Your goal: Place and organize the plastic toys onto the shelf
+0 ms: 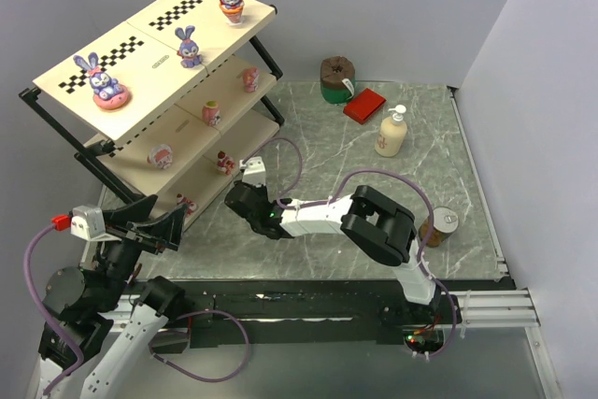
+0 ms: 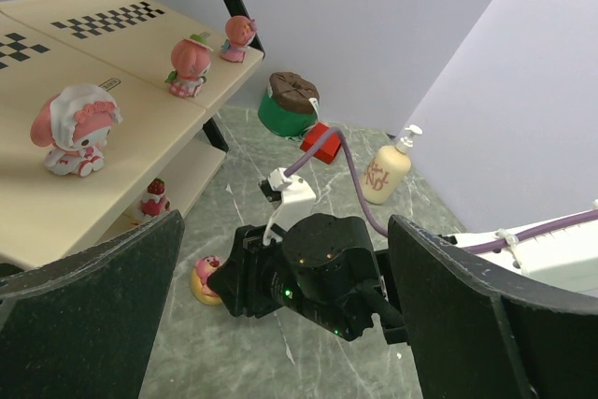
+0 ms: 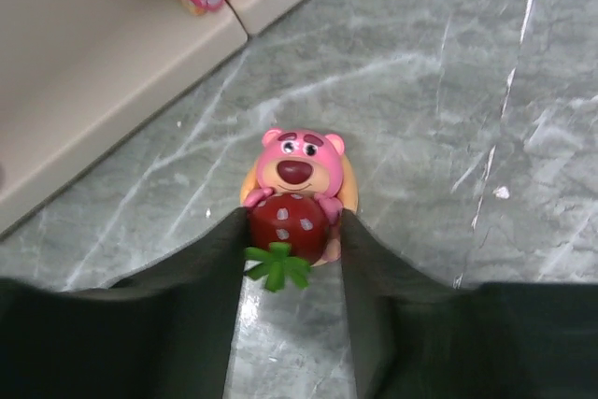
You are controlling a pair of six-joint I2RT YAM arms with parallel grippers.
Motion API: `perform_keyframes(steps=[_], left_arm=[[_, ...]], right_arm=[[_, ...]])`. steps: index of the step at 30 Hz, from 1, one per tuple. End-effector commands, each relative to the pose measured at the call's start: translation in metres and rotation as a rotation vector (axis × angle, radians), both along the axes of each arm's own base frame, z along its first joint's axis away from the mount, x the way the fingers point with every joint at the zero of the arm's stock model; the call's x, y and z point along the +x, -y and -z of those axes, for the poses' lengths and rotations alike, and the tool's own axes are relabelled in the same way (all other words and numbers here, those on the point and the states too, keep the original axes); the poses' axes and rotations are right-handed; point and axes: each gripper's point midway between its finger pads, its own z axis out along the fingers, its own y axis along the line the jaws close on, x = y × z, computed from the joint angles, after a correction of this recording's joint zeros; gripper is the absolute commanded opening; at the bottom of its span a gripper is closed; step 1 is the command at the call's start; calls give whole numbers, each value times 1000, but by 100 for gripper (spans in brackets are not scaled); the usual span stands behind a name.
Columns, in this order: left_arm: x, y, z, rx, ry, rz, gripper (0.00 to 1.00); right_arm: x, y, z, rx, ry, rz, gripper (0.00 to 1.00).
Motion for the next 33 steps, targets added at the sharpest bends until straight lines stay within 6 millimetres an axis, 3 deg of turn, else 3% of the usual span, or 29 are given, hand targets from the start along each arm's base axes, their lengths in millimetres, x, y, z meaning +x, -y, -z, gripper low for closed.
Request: perform_keyframes(steps=[1,5,9,23,33], left_arm=[[-24,-12,-19,-66,121,5,96],[-24,-12,-19,-66,123,5,96],[-23,-11,-18,-64,120,5,96],[-22,-11,-19,-60,122,2,97],[-18,-9,-17,-55,110,4,96]], right_arm=[[11,-2,-9,19,24,32,31],[20,4,-15,37,43,31,9],[34,11,-33,61,93,15,0],[87,27,-84,36,257,6,0],[126,22,-101,79,289,35,0]])
